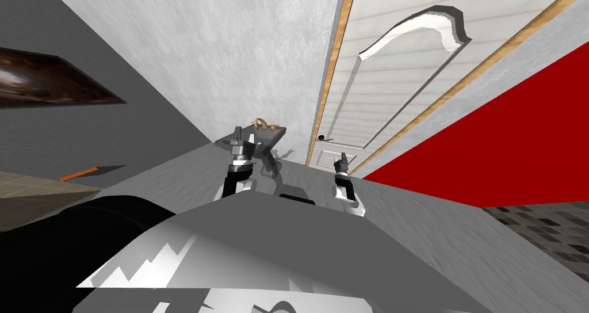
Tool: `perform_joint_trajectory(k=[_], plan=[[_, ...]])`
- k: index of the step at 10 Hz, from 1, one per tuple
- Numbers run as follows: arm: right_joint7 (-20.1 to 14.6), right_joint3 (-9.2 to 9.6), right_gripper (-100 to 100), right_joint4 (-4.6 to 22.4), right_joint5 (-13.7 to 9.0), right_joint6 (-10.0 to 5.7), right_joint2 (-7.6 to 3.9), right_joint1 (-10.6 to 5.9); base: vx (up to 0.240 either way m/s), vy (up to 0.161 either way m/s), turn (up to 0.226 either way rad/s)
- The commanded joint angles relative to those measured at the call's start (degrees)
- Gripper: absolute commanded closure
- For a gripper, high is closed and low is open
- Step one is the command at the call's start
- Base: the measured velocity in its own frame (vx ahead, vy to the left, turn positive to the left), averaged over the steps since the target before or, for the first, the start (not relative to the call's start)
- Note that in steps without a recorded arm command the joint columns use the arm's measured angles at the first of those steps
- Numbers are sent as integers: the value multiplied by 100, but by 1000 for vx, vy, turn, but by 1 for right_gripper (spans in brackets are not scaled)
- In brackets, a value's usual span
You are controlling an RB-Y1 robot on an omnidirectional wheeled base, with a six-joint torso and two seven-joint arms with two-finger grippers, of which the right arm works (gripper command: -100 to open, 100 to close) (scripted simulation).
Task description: Pull the door open
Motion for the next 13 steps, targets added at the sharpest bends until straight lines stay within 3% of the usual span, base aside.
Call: perform_joint_trajectory(k=[1, 7, 8, 12, 13], plan=[[39, -7, -100, 174, -38, -11, -12, -58, 70, 3, 28], [262, -51, -100, 1255, -382, -219, -177, -496, 91, 4, 90], [262, -51, -100, 1308, -382, -219, -177, -496, 76, -9, 24], [402, -78, -100, 1993, -598, -349, -278, -770, 84, -8, 79], [402, -78, -100, 2019, -598, -349, -278, -770, 75, -6, 30]])
